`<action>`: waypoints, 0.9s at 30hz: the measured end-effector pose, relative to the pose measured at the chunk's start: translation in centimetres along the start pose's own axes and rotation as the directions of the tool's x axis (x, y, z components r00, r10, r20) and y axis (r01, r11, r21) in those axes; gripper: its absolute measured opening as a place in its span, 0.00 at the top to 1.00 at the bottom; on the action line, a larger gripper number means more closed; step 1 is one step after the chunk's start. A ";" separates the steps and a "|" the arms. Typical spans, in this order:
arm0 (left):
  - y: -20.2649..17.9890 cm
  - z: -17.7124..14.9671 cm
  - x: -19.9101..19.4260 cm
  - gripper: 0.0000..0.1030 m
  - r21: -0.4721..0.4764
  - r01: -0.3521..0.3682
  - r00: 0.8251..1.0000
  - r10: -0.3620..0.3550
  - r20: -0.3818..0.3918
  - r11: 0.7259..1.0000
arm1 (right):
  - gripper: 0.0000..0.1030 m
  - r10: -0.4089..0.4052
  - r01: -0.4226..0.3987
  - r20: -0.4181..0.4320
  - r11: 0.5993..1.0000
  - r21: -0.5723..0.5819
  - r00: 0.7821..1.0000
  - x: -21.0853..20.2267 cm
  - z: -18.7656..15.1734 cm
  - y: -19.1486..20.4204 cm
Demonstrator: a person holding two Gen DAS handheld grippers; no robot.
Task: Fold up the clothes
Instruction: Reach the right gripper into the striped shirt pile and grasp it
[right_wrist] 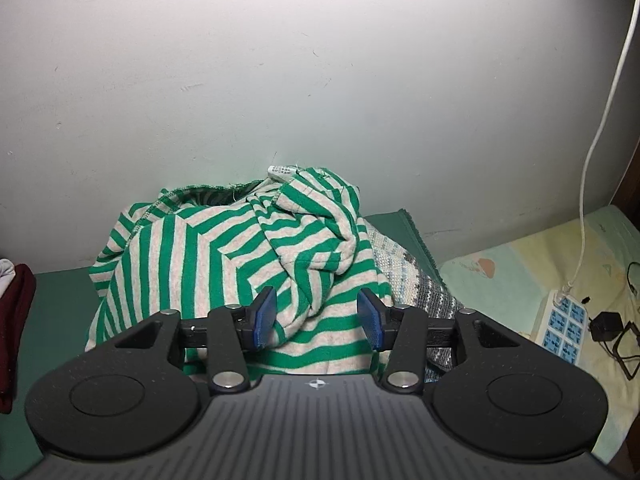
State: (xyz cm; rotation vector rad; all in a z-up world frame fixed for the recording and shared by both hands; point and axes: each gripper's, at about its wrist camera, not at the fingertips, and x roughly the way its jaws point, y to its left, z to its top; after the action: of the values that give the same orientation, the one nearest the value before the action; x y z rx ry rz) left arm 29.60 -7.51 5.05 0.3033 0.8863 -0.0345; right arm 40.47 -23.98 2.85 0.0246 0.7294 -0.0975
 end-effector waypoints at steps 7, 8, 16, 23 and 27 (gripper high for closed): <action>-0.8 0.3 3.3 0.01 -0.001 0.015 1.000 -0.015 -0.016 1.000 | 0.43 0.018 -0.018 -0.007 1.000 0.017 1.000 3.5 0.0 -0.8; -0.8 0.4 3.8 0.01 -0.009 0.020 1.000 -0.020 -0.020 1.000 | 0.46 0.029 -0.029 0.004 0.999 0.013 1.000 3.8 -0.1 -0.9; -2.1 -0.1 6.9 0.01 -0.008 0.043 0.999 -0.043 -0.028 0.999 | 0.90 0.101 -0.071 0.183 0.984 -0.165 0.978 0.0 -2.7 -0.4; -2.4 -3.3 5.5 0.01 -0.007 0.056 0.998 -0.056 -0.020 0.998 | 0.91 0.184 -0.133 0.204 0.962 -0.240 0.962 -6.0 -6.1 -1.5; -2.1 -5.8 3.2 0.01 -0.003 0.046 0.999 -0.046 -0.007 0.999 | 0.91 0.223 -0.172 0.180 0.950 -0.260 0.958 -9.9 -8.2 -2.2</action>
State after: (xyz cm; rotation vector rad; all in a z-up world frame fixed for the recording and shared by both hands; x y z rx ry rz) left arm 26.90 -7.57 -1.37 0.2804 0.8998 -0.0747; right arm 27.45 -24.87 3.33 -0.1440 0.5217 0.1811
